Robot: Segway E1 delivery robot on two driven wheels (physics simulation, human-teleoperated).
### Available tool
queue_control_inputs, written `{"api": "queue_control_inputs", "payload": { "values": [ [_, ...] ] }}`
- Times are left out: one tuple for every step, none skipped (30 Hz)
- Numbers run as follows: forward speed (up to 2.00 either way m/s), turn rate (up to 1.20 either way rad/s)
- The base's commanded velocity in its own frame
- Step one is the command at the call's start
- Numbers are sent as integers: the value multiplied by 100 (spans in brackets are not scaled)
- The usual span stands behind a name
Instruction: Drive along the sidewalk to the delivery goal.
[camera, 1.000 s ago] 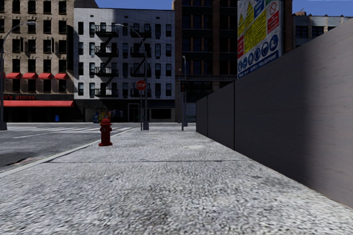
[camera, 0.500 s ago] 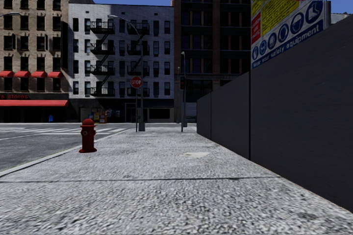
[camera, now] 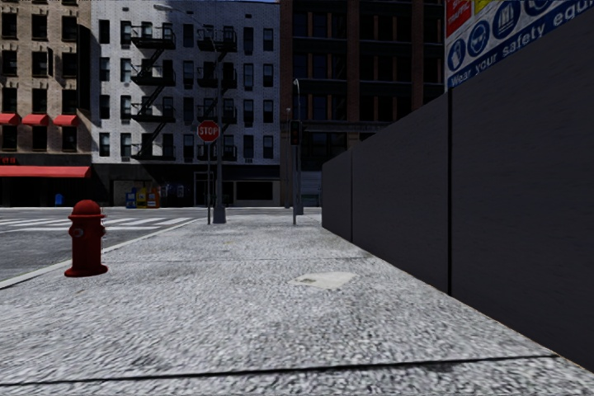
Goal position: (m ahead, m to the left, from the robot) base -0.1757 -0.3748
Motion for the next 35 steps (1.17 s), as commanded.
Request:
{"api": "queue_control_inputs", "payload": {
  "values": [
    [135, 0],
    [120, 0],
    [110, 0],
    [86, 0],
    [86, 0],
    [0, 0],
    [0, 0],
    [0, 0],
    [0, 0],
    [0, 0],
    [0, 0],
    [0, 0],
    [0, 0],
    [0, 0],
    [0, 0],
    [0, 0],
    [0, 0],
    [0, 0],
    [0, 0],
    [0, 0],
    [0, 0],
    [0, 0],
    [0, 0],
    [0, 0],
    [0, 0],
    [0, 0],
    [0, 0],
    [0, 0],
    [0, 0],
    [0, 0],
    [0, 0],
    [0, 0],
    [0, 0],
    [0, 0],
    [0, 0]
  ]
}}
